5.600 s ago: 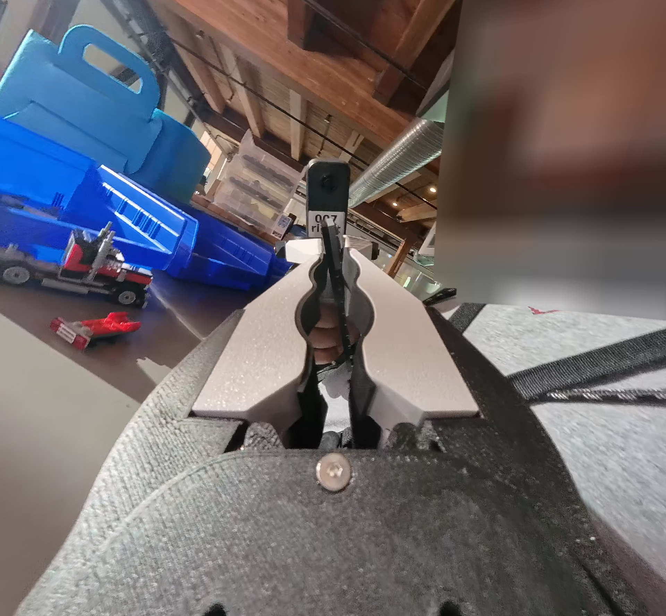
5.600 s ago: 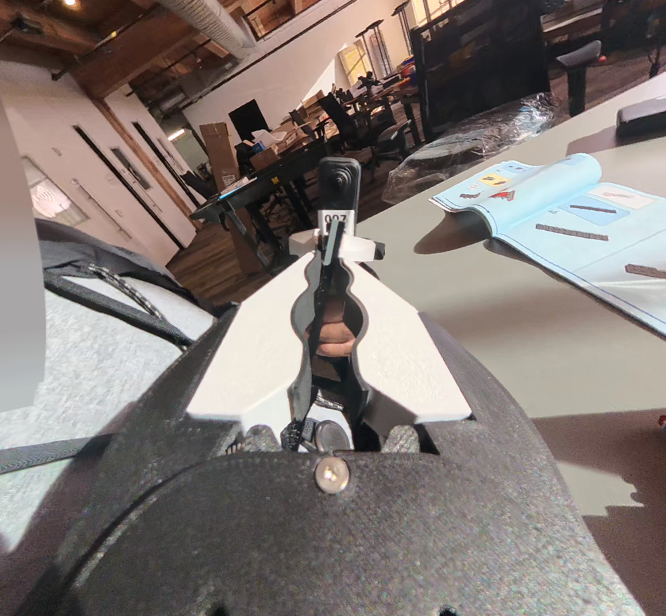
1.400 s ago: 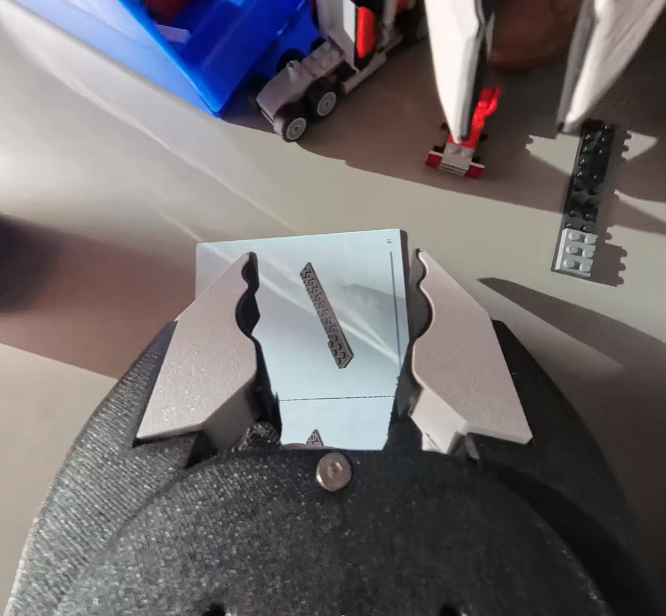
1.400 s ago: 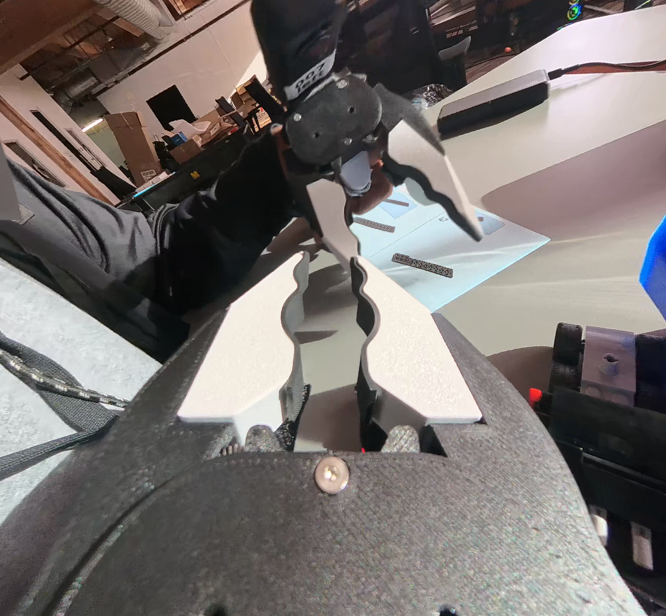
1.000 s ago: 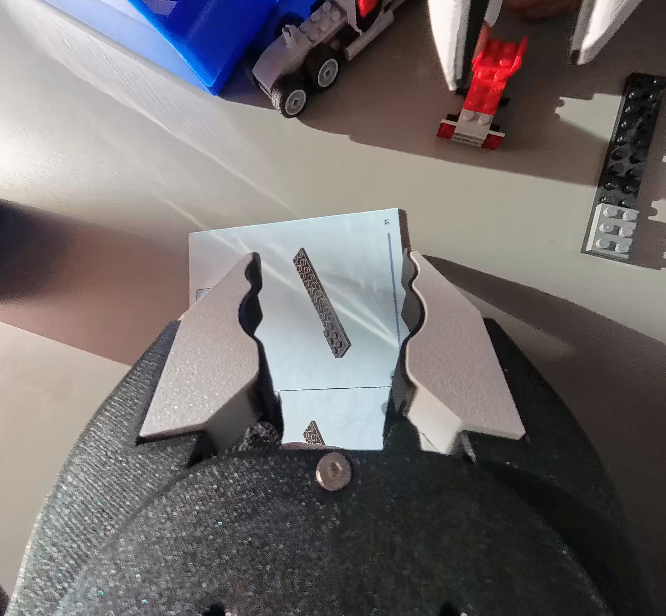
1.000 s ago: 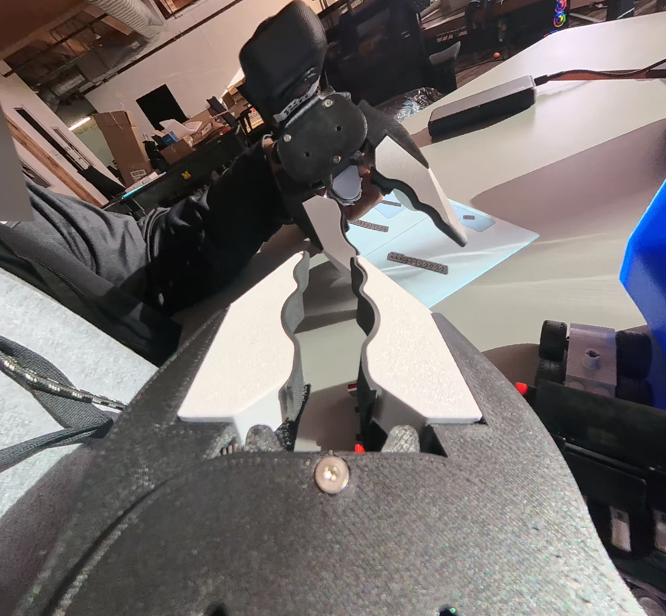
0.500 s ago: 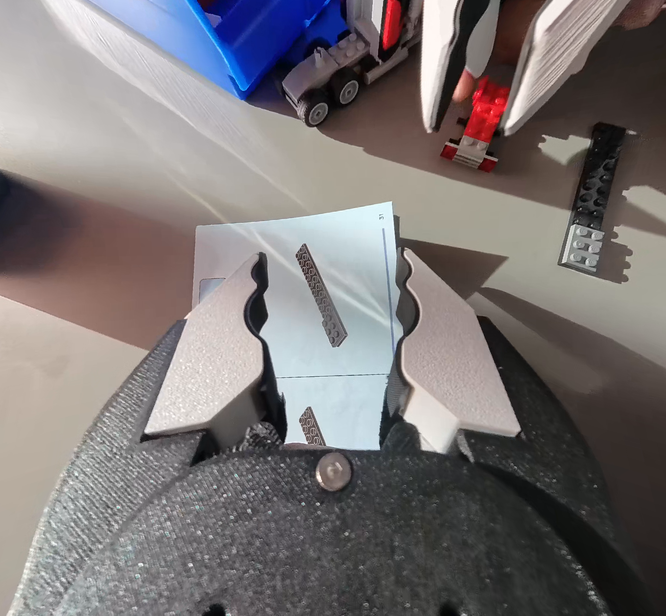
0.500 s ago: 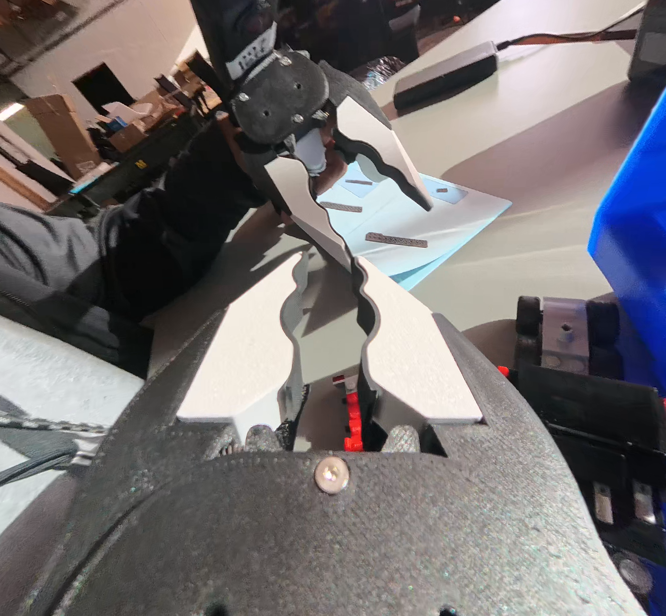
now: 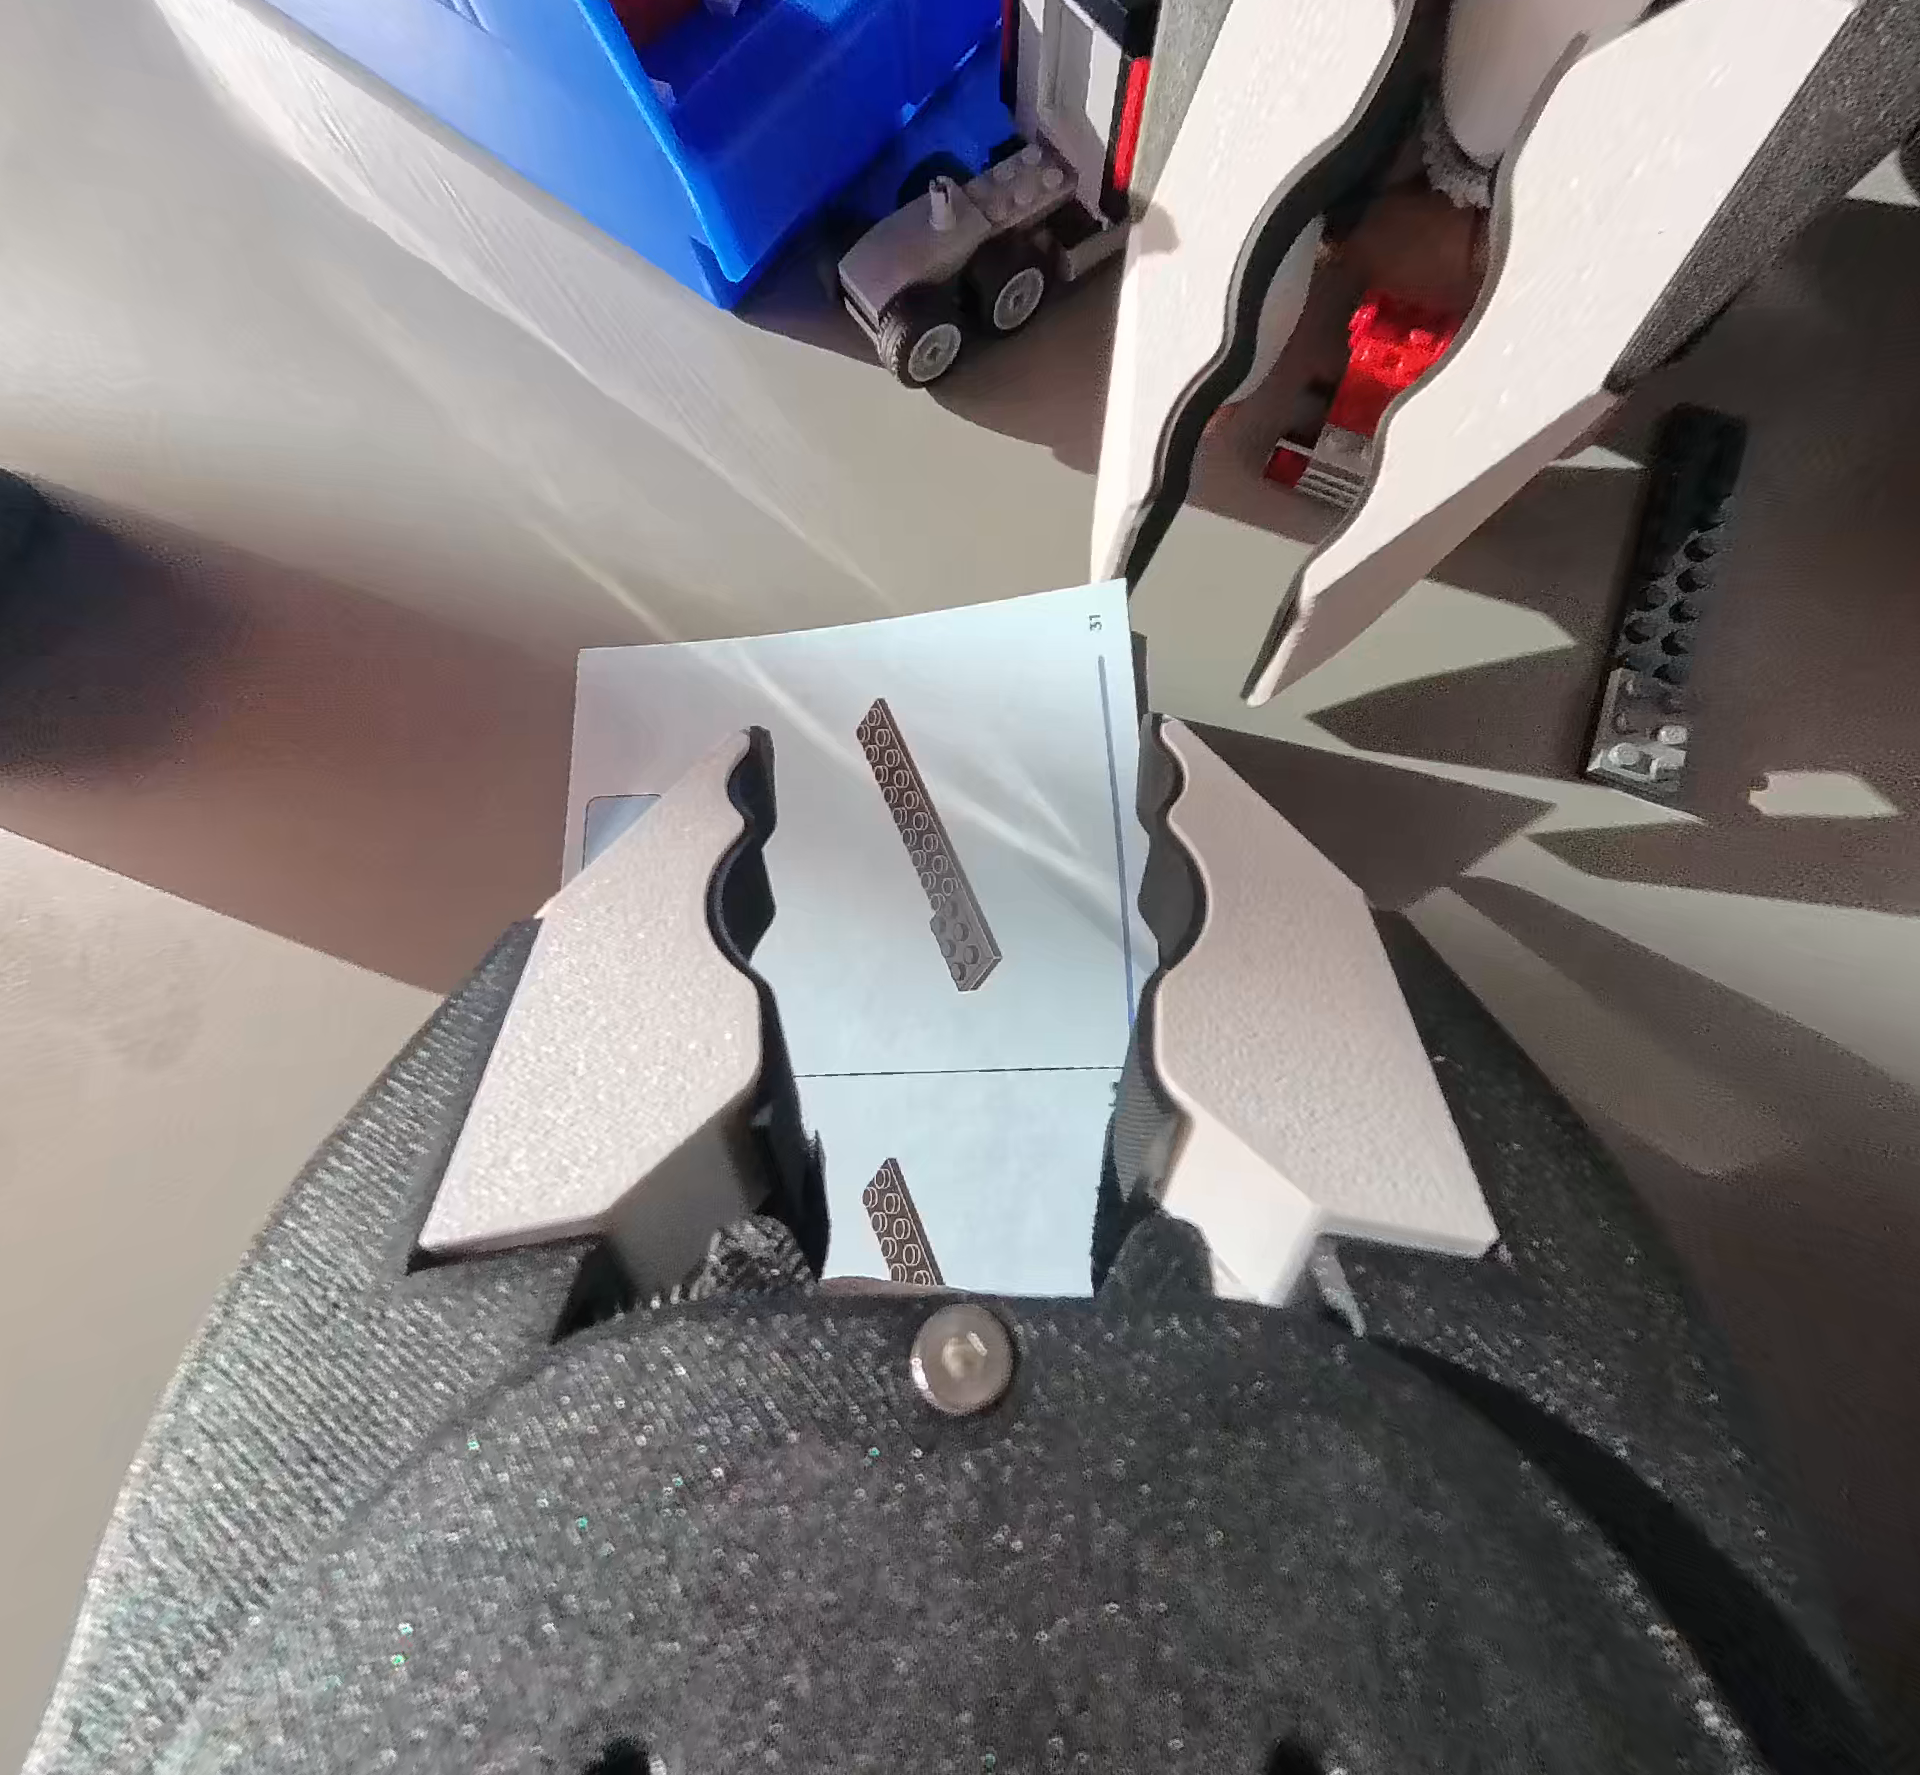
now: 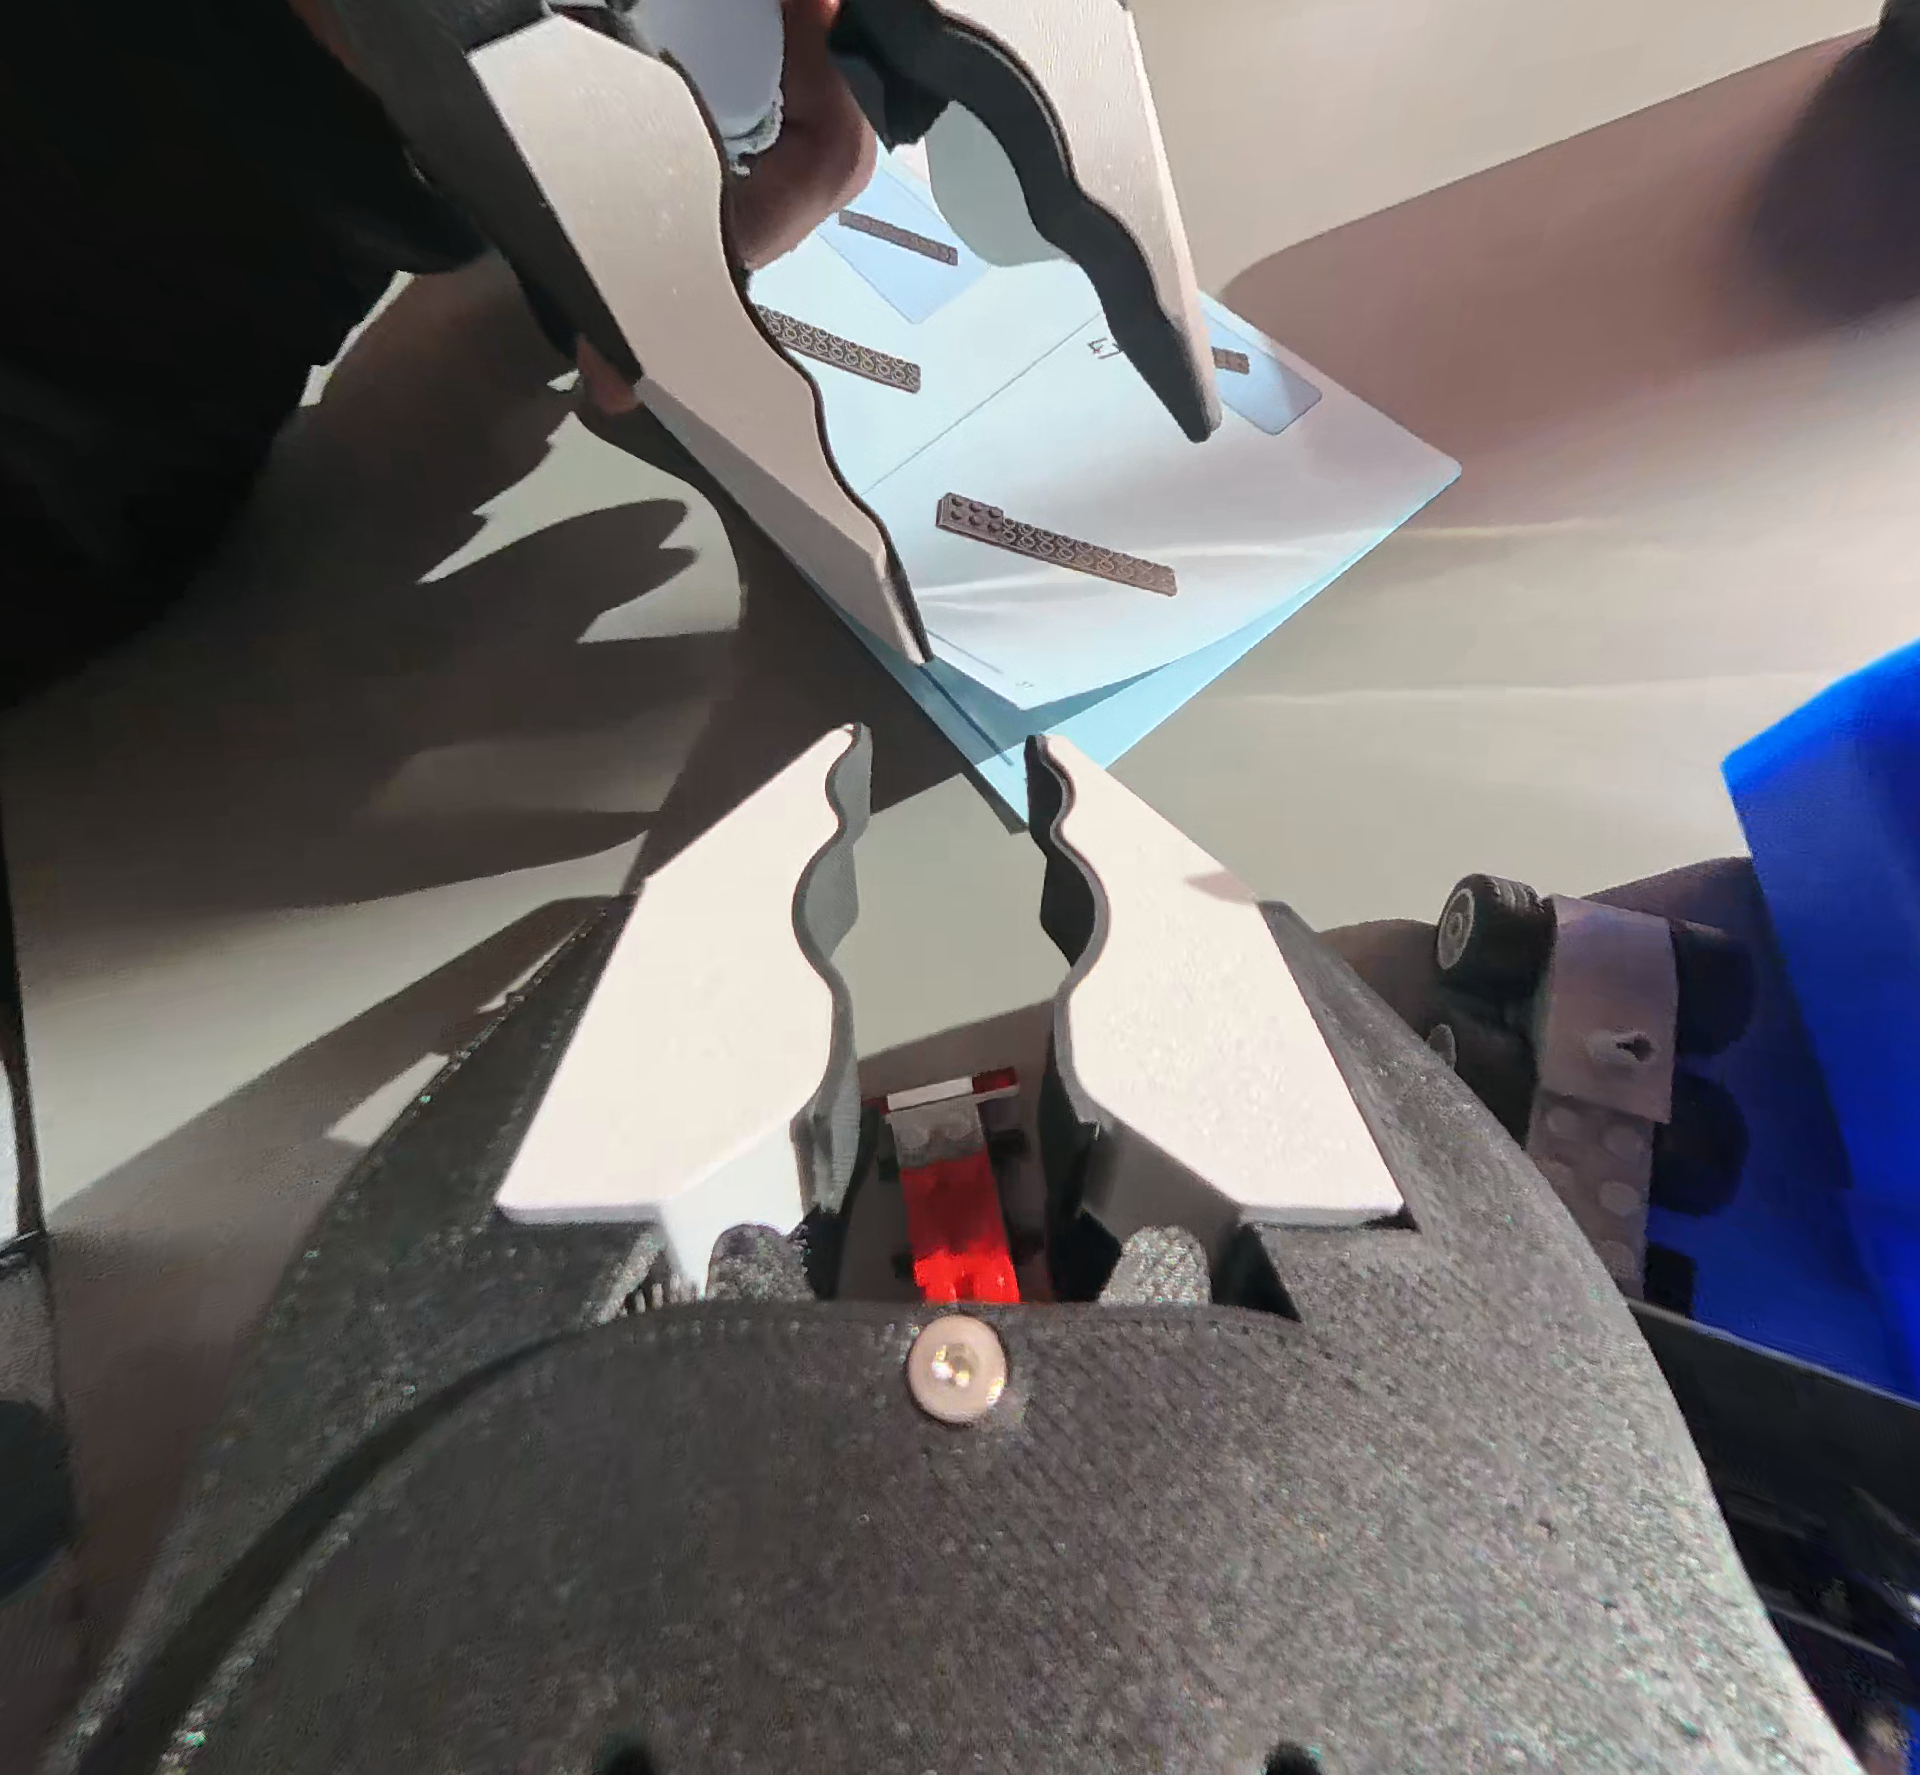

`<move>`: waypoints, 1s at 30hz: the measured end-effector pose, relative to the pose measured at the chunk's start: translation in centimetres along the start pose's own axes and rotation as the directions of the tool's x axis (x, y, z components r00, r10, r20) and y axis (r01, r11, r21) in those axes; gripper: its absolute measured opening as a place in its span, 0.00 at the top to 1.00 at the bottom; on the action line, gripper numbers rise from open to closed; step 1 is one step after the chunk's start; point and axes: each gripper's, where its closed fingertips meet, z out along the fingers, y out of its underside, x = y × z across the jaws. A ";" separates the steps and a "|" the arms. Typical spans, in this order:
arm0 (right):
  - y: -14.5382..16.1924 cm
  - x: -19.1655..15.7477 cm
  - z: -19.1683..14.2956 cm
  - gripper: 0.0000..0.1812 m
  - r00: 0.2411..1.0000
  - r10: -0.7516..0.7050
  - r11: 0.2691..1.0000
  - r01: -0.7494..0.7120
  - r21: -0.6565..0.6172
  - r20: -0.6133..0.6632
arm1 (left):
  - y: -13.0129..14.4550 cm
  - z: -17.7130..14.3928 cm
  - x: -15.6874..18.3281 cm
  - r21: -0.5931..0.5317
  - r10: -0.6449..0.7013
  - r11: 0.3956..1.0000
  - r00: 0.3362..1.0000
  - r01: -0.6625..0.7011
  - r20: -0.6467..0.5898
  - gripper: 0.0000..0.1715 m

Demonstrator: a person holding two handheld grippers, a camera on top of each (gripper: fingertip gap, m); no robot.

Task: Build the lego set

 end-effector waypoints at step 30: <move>0.2 -0.3 0.3 0.82 1.000 -0.029 1.000 0.029 -0.004 0.005 | 0.1 1.0 -0.3 -0.031 -0.003 0.999 0.999 0.004 0.031 0.58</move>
